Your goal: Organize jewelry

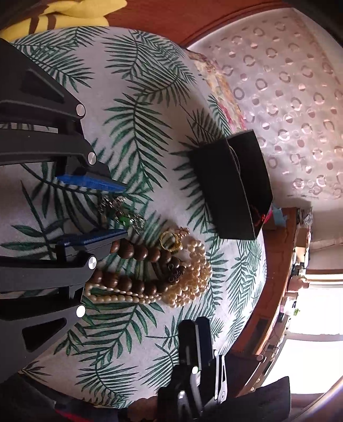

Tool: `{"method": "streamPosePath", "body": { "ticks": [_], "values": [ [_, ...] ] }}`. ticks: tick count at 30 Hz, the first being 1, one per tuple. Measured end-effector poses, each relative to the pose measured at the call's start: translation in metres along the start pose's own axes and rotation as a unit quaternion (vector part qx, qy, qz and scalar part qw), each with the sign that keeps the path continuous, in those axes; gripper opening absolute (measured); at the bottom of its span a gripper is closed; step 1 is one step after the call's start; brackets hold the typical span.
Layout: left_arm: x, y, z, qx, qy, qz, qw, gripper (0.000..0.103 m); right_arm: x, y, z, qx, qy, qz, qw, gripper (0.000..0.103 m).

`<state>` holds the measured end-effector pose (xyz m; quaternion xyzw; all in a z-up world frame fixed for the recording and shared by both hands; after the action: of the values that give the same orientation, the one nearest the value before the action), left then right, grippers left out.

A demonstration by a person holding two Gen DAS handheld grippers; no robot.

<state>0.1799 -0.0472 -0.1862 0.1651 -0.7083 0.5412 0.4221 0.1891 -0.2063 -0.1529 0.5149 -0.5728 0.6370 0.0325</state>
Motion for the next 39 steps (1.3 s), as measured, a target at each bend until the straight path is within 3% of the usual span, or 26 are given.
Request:
{"method": "streamPosePath", "body": {
  "ticks": [4, 5, 6, 8, 30, 38, 39],
  "values": [
    [-0.004, -0.003, 0.002, -0.003, 0.002, 0.001, 1.0, 0.027, -0.001, 0.001, -0.005, 0.002, -0.003, -0.001, 1.0, 0.032],
    [-0.004, -0.003, 0.003, -0.003, 0.003, 0.002, 1.0, 0.025, -0.001, 0.001, -0.006, 0.003, -0.004, 0.0, 1.0, 0.032],
    [-0.005, -0.003, 0.005, -0.004, 0.01, 0.004, 0.9999, 0.013, -0.001, 0.001, -0.007, 0.004, -0.005, 0.0, 1.0, 0.032],
    [-0.002, -0.004, 0.005, -0.003, 0.012, 0.01, 0.9999, 0.012, -0.001, 0.001, -0.012, 0.007, -0.009, -0.001, 1.0, 0.032],
    [0.051, 0.01, -0.045, 0.105, 0.008, 0.077, 0.9915, 0.011, -0.04, 0.004, -0.095, 0.085, -0.065, -0.048, 0.993, 0.032],
    [0.057, 0.011, -0.055, 0.119, 0.004, 0.086, 0.9892, 0.011, -0.062, 0.007, -0.106, 0.11, -0.051, -0.074, 0.99, 0.031],
    [0.057, 0.011, -0.056, 0.12, 0.003, 0.086, 0.9891, 0.011, -0.064, 0.008, -0.108, 0.126, -0.037, -0.076, 0.988, 0.022]
  ]
}}
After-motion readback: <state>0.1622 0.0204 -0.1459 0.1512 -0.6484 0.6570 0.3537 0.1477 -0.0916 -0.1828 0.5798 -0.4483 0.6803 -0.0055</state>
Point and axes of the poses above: each gripper's, at about its wrist camera, not at the fingertips, and x roughly against the way its jaws point, z to its right, y to its underside, the point moved 10 cm from there along -x, roughly the way its jaws point
